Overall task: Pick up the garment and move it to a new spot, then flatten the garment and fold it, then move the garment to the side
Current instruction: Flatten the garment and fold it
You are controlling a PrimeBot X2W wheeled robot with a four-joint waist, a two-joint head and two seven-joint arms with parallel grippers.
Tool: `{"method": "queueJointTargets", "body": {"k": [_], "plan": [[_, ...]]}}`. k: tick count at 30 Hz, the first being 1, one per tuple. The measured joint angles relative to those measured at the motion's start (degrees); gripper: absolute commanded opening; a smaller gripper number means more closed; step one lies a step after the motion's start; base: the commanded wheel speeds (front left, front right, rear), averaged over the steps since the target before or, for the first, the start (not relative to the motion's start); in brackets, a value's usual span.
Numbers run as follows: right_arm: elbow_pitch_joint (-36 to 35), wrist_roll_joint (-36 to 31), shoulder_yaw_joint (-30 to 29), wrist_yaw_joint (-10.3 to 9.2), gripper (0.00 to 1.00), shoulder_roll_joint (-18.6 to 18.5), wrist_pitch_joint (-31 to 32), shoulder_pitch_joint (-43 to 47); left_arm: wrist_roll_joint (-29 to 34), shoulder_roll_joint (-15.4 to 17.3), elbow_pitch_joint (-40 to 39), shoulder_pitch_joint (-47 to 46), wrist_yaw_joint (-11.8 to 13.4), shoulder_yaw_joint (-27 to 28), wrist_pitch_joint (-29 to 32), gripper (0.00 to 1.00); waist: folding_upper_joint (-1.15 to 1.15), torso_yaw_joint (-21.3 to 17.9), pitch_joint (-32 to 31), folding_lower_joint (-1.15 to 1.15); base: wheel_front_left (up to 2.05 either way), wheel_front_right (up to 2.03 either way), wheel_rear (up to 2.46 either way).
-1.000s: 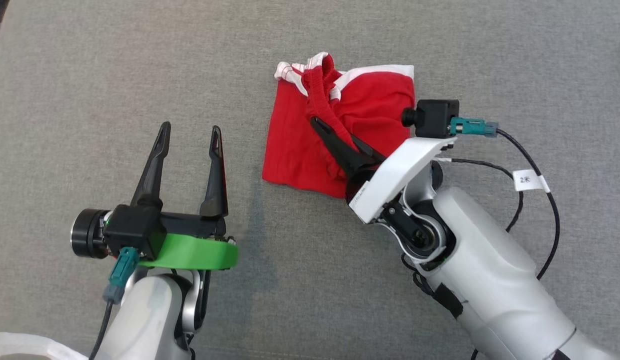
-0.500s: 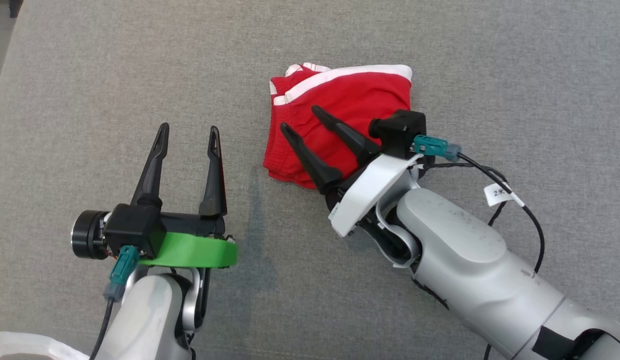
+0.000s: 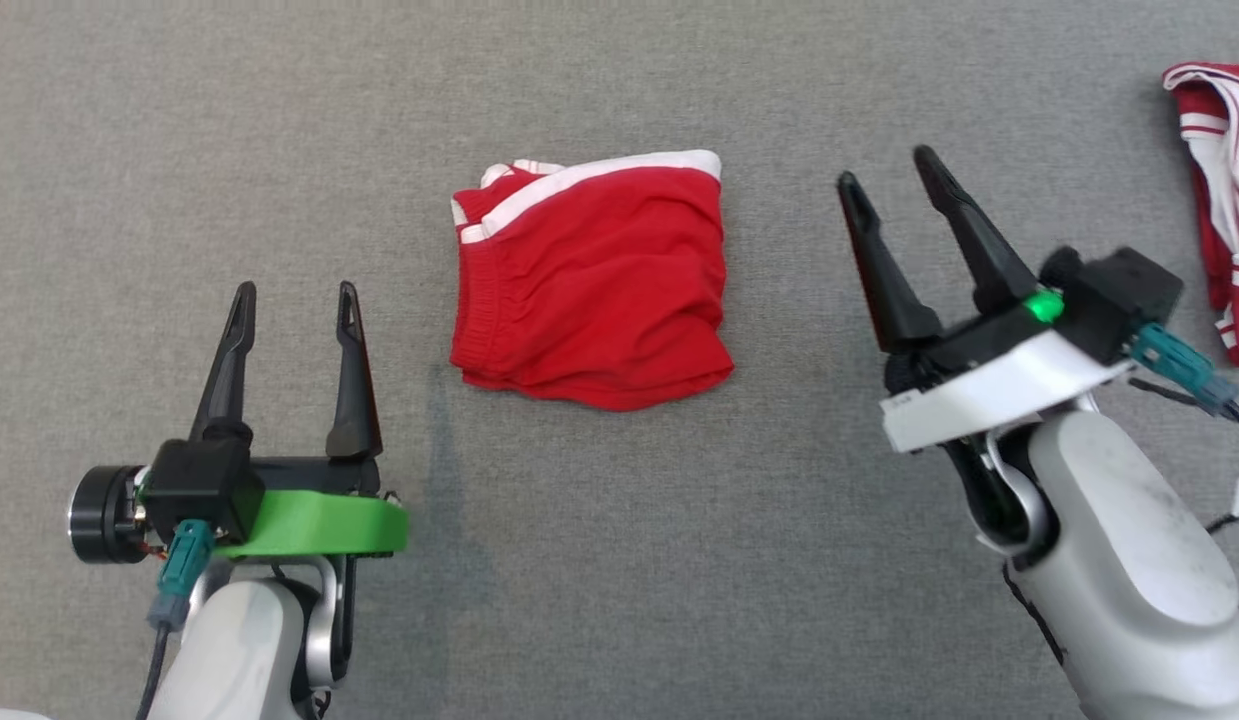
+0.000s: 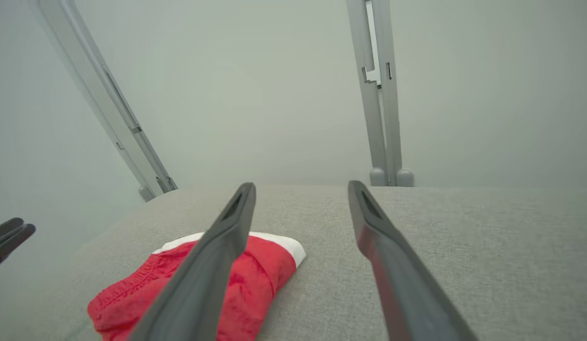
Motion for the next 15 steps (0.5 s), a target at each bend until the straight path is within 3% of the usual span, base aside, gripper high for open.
{"method": "queueJointTargets", "body": {"k": [8,15], "plan": [[-7.6,-5.8,-11.8,0.00,1.00,-1.0,0.0,13.9,-0.3,1.9,-1.4,2.5,1.1,1.4,0.6,1.00,0.00,-3.7,-2.9,0.00,0.00,0.00,0.00],[-13.0,-7.9,-16.3,0.00,1.00,-0.7,1.6,22.7,-0.3,3.1,-2.7,6.1,2.1,1.5,1.1,1.00,0.00,-5.9,-6.2,0.00,0.00,0.00,0.00]]}}
